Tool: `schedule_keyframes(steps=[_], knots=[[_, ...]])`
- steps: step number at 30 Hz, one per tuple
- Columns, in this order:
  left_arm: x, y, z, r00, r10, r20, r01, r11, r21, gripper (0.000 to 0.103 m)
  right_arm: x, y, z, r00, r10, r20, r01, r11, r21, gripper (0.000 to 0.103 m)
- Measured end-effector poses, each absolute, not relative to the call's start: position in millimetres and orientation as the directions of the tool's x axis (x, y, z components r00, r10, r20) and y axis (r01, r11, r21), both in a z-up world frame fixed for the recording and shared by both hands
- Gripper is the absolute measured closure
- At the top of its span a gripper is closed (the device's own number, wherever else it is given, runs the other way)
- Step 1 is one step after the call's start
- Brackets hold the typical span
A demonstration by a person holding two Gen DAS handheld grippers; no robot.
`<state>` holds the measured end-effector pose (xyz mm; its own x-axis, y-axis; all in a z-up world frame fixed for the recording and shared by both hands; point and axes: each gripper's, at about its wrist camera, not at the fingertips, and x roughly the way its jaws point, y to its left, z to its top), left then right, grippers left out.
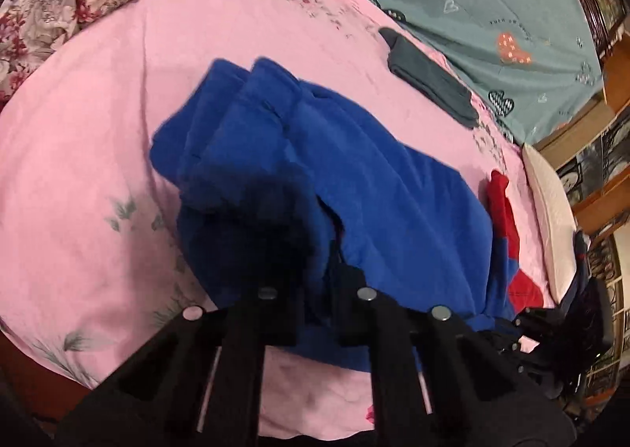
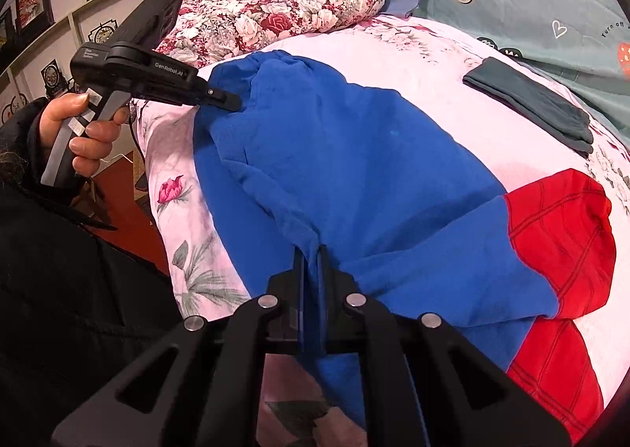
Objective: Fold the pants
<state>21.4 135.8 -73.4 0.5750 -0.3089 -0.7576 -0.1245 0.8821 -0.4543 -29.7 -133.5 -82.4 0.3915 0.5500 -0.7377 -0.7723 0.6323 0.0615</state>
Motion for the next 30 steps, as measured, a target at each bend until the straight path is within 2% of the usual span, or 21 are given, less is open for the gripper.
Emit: schedule_keyframes(steps=[6,9,12,14,15,16,18,22,25,27,30], knots=[[20.7,148.3,-27.2,0.682,-0.226,-0.696,-0.114,0.907,-0.406,0.094,-39.3,-130.1,-57.1,0.404,0.608,-0.684,-0.794,0.604,0.067,0.098],[22.0,151.9,-38.5,0.644,-0.184,-0.743,-0.154,0.92,-0.361,0.094,-46.8,-120.4,-51.4,0.363,0.634,-0.683,-0.824,0.561,0.082,0.098],[20.7,154.4,-70.7,0.562,-0.177,-0.808,-0.194,0.922,-0.336,0.093,-46.7,-105.4,-73.8,0.34,0.57,-0.748,-0.827,0.56,0.05,0.098],[11.7,157.9,-79.2,0.556,-0.176,-0.812,-0.191,0.924,-0.331,0.09,-44.3,-105.1,-82.8,0.324,0.565,-0.758,-0.822,0.566,0.07,0.098],[9.1,156.2,-76.9,0.561,-0.164,-0.811,-0.182,0.931,-0.315,0.086,-43.8,-105.7,-81.7,0.323,0.567,-0.758,-0.822,0.565,0.072,0.098],[7.1,155.2,-72.7,0.566,-0.156,-0.81,-0.176,0.937,-0.303,0.075,-44.0,-105.9,-80.3,0.324,0.565,-0.759,-0.823,0.564,0.068,0.097],[1.6,155.6,-62.8,0.586,-0.144,-0.798,-0.169,0.941,-0.295,0.06,-45.8,-105.2,-79.6,0.327,0.558,-0.763,-0.826,0.561,0.057,0.097],[-15.5,142.2,-26.2,0.665,-0.086,-0.742,-0.12,0.968,-0.22,0.05,-46.9,-106.9,-81.9,0.325,0.56,-0.762,-0.823,0.564,0.064,0.095],[-19.8,113.3,-13.7,0.685,-0.14,-0.715,-0.028,0.976,-0.218,0.042,-45.3,-107.3,-82.1,0.316,0.567,-0.76,-0.824,0.562,0.077,0.091],[-14.4,88.6,-23.7,0.659,-0.148,-0.737,0.036,0.986,-0.166,0.042,-45.8,-107.4,-81.5,0.31,0.569,-0.762,-0.827,0.556,0.079,0.089],[-3.7,76.7,-60.2,0.565,-0.126,-0.816,0.039,0.991,-0.126,0.044,-46.5,-108.3,-80.8,0.288,0.57,-0.769,-0.832,0.547,0.093,0.089]])
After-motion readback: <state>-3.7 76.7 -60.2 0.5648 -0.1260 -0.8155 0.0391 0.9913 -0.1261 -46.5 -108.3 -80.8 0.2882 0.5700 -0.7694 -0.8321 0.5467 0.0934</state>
